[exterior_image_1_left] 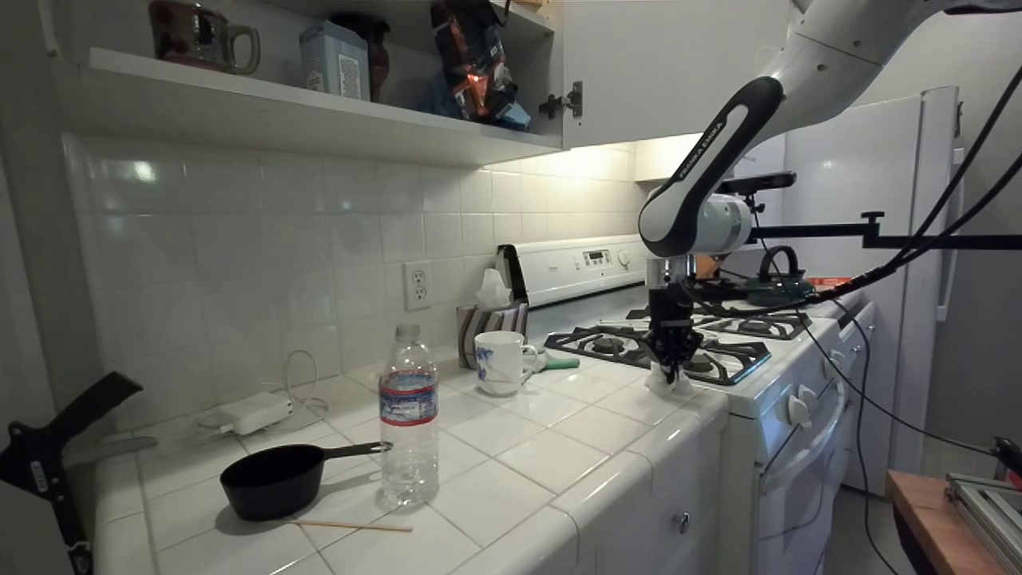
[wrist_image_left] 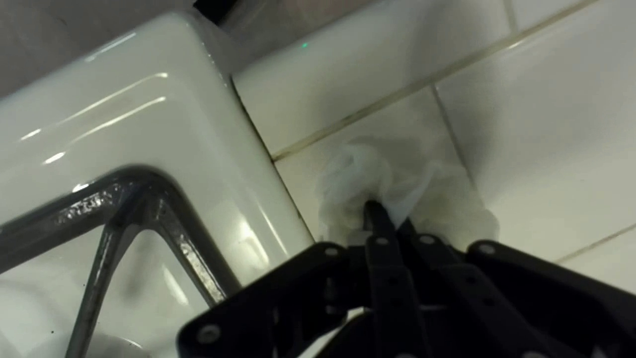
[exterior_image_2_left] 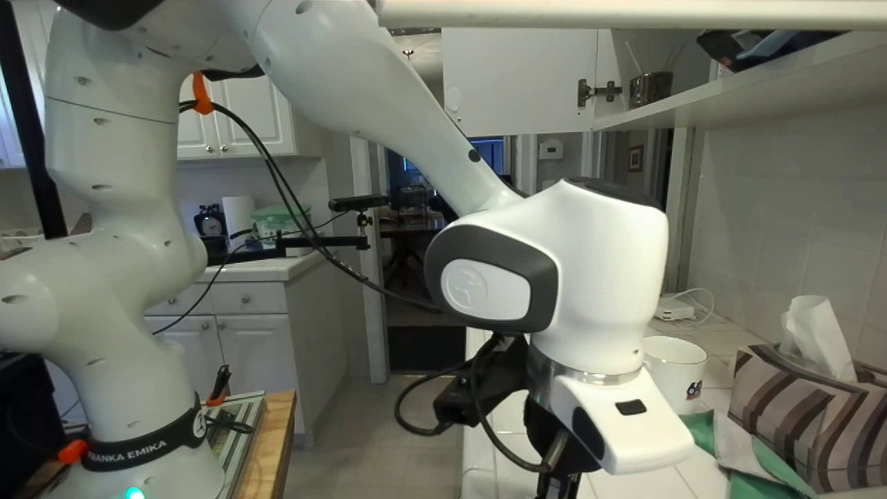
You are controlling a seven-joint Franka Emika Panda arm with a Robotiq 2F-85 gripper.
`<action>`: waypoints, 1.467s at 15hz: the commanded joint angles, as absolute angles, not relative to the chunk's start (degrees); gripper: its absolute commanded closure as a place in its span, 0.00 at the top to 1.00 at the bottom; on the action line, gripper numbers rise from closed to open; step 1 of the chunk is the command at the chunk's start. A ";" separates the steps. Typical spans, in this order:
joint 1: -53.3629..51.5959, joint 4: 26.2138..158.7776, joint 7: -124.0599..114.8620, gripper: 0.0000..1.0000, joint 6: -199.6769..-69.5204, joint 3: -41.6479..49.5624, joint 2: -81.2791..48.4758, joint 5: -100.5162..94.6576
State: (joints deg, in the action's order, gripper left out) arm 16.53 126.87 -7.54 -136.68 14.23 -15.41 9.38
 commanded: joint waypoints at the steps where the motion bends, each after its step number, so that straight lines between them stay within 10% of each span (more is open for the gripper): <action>1: 16.59 118.09 -4.06 0.01 -134.90 12.96 -23.56 9.76; 22: -1.96 127.88 6.25 0.01 -152.20 -3.96 -15.12 -2.36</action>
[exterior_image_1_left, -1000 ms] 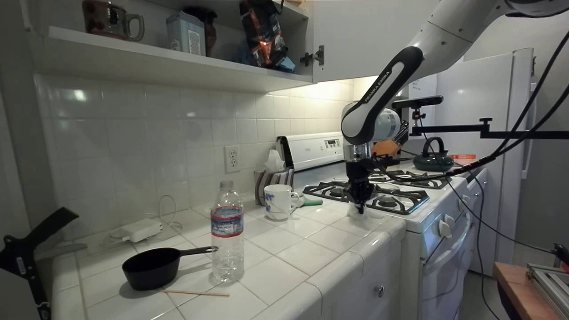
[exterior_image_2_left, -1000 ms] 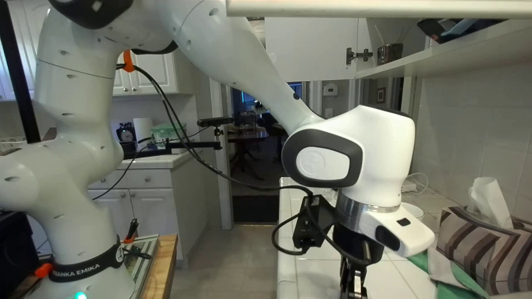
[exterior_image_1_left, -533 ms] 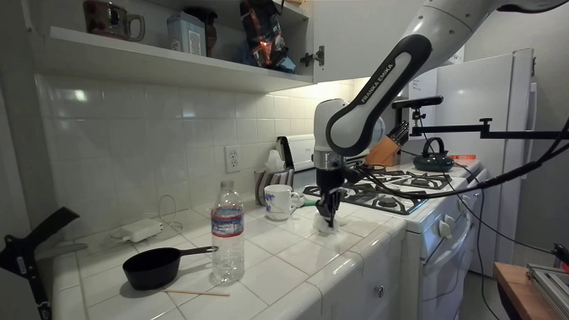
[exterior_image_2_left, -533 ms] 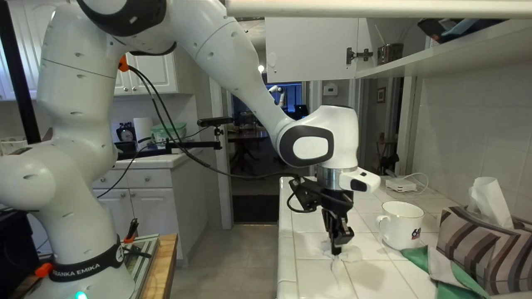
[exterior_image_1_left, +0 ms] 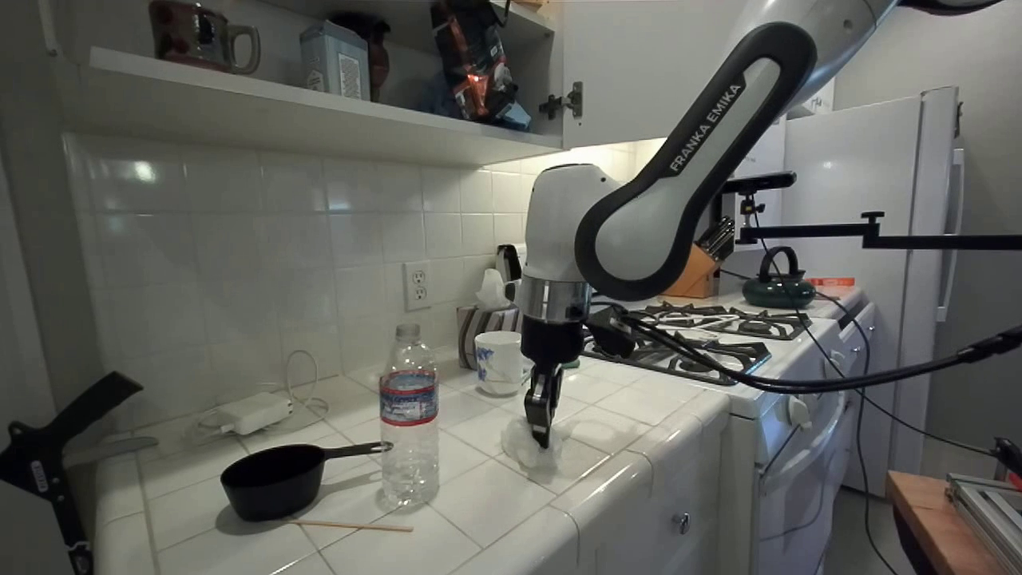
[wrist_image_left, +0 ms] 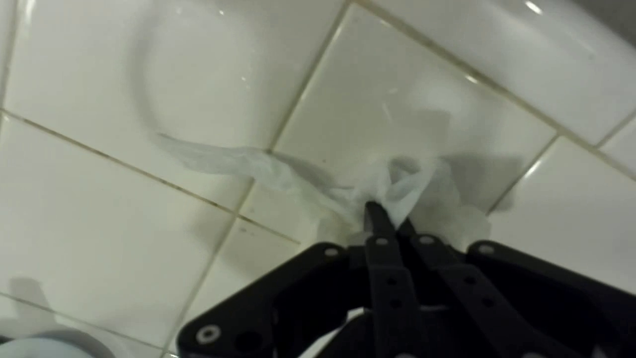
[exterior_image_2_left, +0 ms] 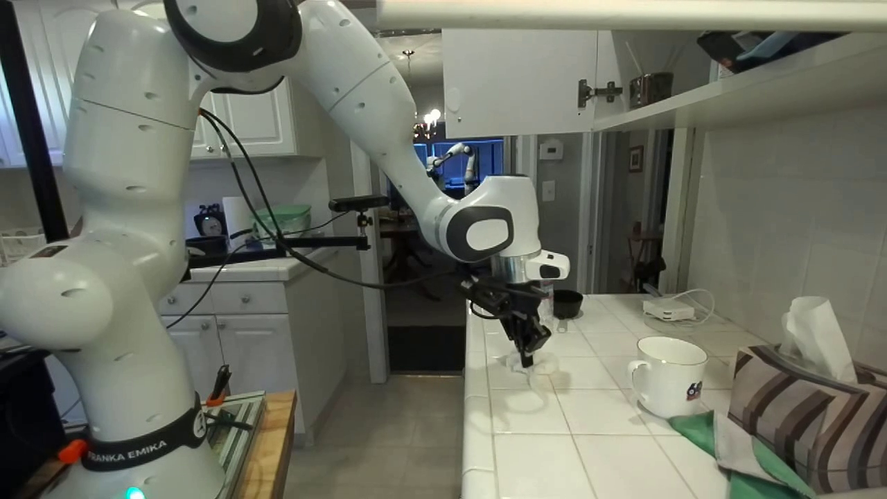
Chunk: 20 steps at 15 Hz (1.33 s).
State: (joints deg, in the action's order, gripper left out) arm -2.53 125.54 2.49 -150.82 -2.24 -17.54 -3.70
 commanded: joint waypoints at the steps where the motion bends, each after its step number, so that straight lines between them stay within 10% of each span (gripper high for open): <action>1: -1.74 128.61 6.55 0.01 -151.84 -4.05 -14.54 -2.34; 20: 8.83 128.96 -10.34 0.01 -147.00 15.53 -17.05 -4.50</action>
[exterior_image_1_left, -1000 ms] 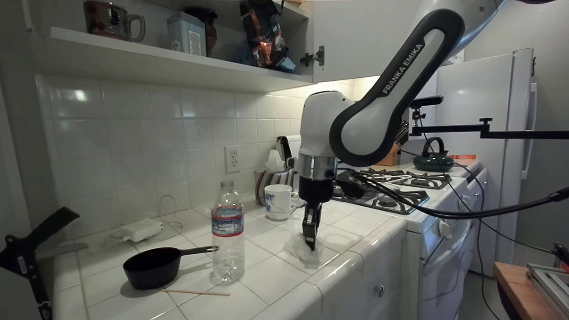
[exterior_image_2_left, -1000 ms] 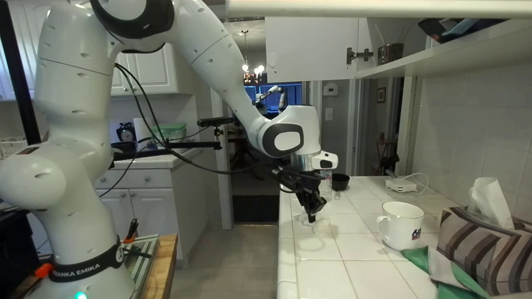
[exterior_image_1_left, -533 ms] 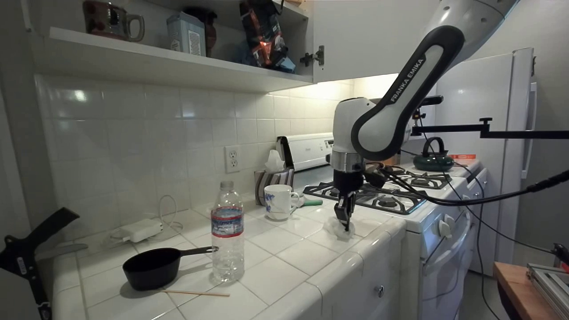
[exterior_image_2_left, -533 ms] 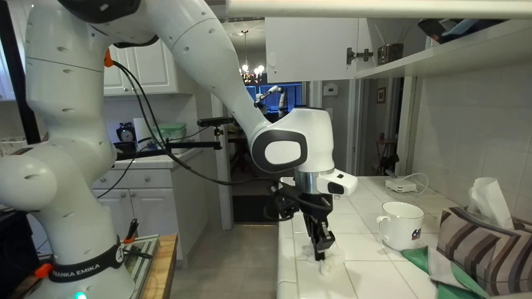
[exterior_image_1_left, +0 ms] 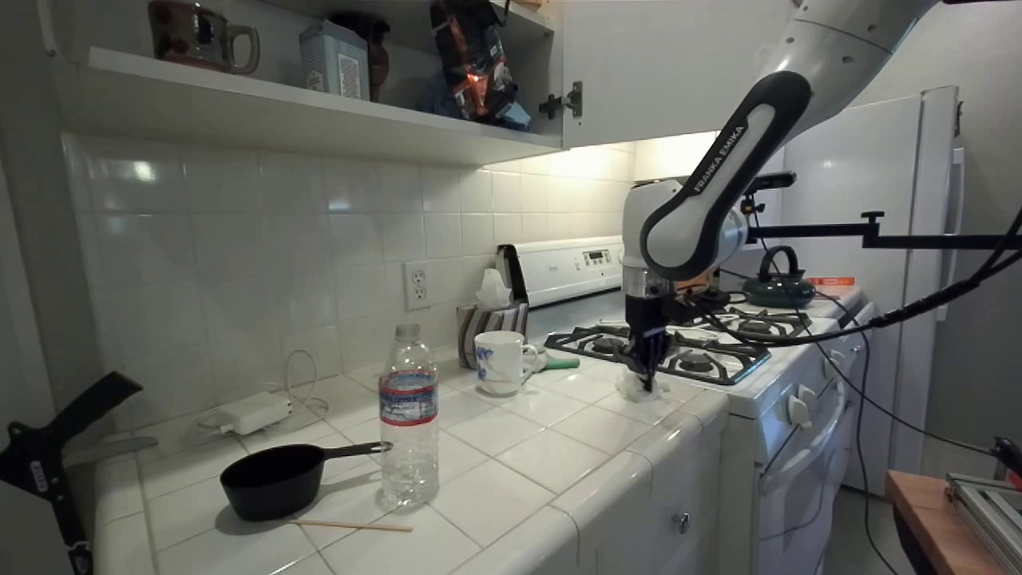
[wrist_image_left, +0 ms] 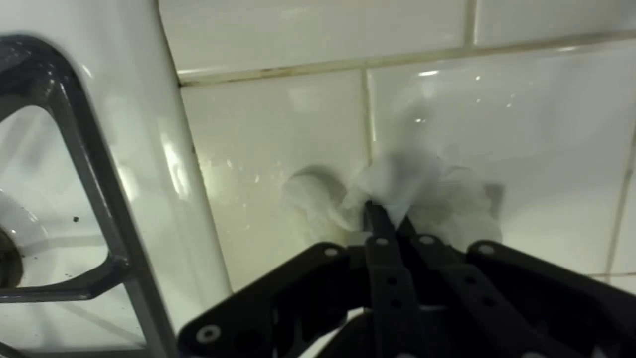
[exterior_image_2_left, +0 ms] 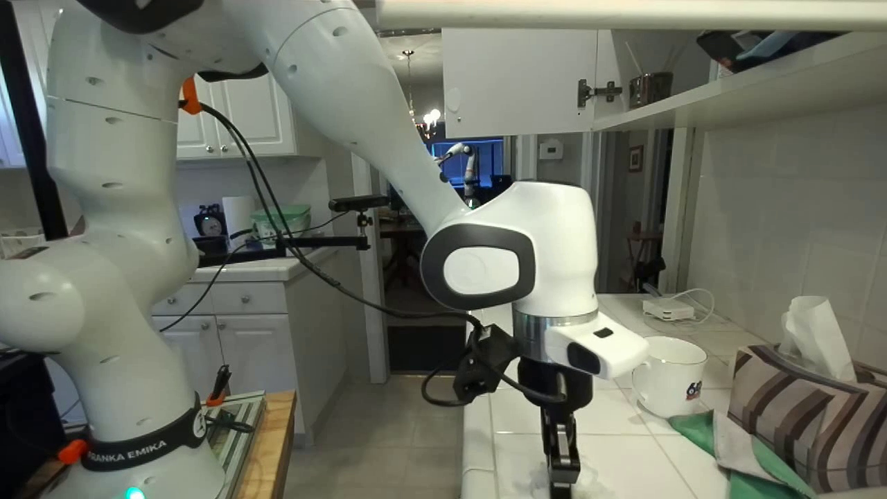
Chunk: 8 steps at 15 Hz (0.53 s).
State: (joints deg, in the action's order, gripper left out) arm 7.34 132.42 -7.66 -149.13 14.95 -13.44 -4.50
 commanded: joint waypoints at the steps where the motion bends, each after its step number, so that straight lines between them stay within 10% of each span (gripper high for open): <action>1: 9.09 128.15 -10.72 0.23 -146.13 15.53 -17.27 -4.24; 8: 6.69 129.59 -14.12 0.68 -144.35 17.18 -10.73 -13.57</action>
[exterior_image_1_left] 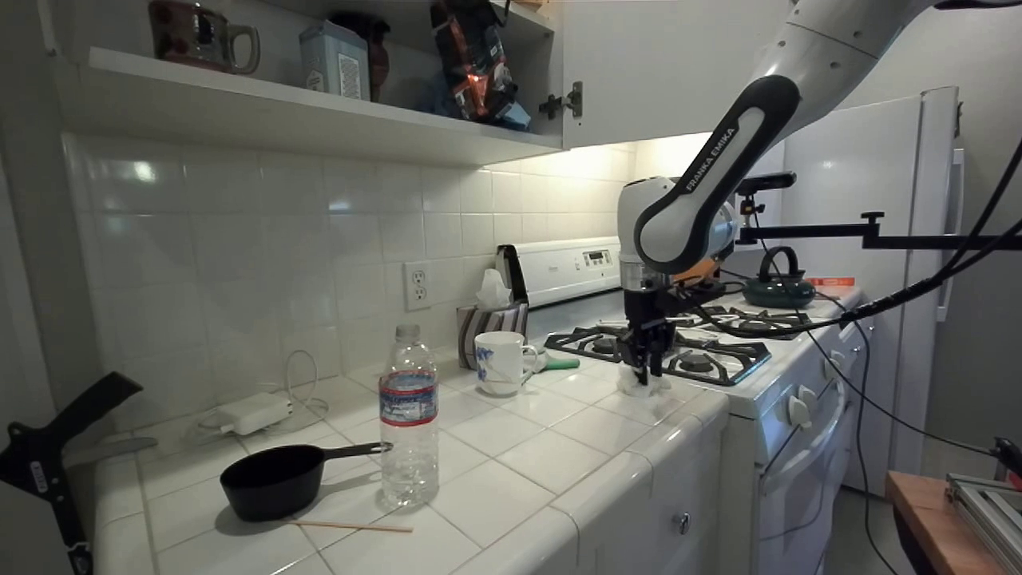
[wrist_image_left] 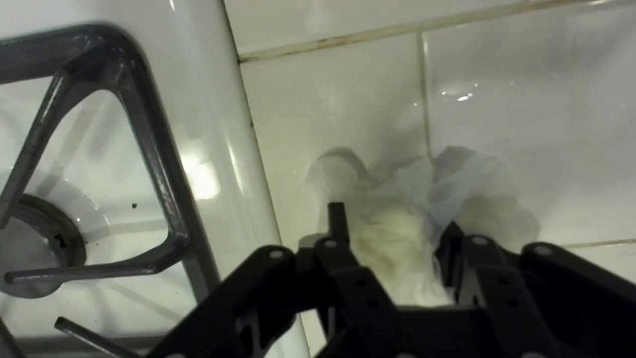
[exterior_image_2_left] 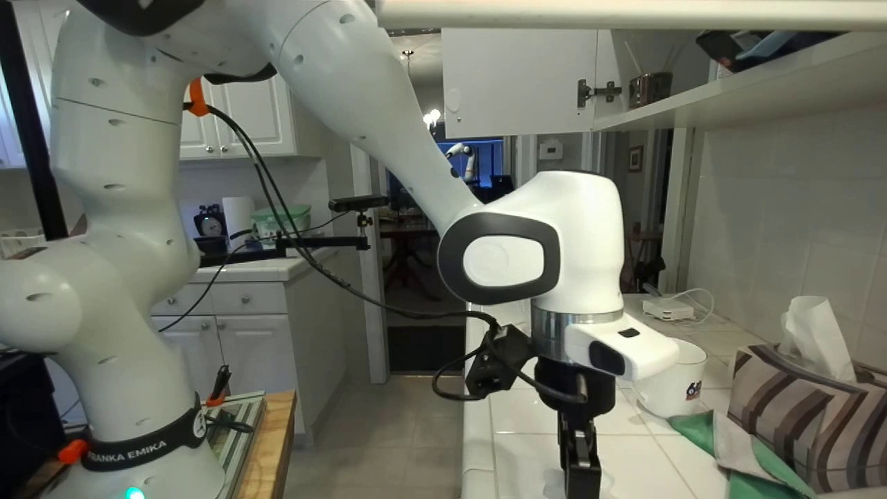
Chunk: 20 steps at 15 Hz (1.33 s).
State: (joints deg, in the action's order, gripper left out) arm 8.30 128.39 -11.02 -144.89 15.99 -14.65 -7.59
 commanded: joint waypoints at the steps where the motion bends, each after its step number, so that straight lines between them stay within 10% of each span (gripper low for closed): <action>1: 6.30 130.06 -14.93 0.76 -144.19 17.36 -9.37 -15.85; 5: 5.59 132.13 -14.98 1.00 -144.80 15.49 -4.00 -21.63; 20: 7.90 136.02 -46.08 0.98 -132.44 10.86 -0.09 -46.00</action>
State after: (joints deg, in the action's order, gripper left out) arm 7.17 136.45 -41.97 -133.84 12.36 0.90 -43.38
